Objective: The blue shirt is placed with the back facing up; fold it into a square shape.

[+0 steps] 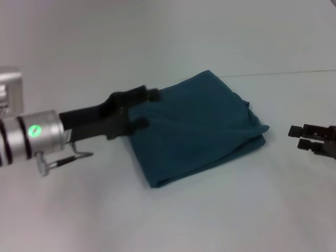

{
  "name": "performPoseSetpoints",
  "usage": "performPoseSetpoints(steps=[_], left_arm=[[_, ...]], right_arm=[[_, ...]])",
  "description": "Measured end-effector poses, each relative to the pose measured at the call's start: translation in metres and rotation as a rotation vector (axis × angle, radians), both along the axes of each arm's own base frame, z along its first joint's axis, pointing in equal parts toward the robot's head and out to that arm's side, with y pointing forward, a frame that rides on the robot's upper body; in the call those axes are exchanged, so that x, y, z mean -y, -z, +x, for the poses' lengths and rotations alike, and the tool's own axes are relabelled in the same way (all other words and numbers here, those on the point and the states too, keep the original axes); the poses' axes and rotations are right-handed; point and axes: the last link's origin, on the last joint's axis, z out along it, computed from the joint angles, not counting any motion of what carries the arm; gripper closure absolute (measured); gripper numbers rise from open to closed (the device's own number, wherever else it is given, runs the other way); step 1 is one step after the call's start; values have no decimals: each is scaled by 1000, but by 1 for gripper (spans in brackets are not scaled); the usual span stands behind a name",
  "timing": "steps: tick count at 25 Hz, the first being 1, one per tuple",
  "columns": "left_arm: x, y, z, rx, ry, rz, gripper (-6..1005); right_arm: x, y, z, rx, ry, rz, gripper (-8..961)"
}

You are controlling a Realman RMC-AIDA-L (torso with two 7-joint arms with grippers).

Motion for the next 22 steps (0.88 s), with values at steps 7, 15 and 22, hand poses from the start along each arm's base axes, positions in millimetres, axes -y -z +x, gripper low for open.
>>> performPoseSetpoints(steps=[7,15,22], left_arm=[[30,0,-29,-34,-13,-110,81],[34,6,-39,-129,-42,-168,84],[28,19,-51,-165,-146,-118,88]], right_arm=[[-30,-37,-18,127,16,-48,251],[-64,-60,-44,231,66,-101,252],[-84,-79,-56,314,118,-120,249]])
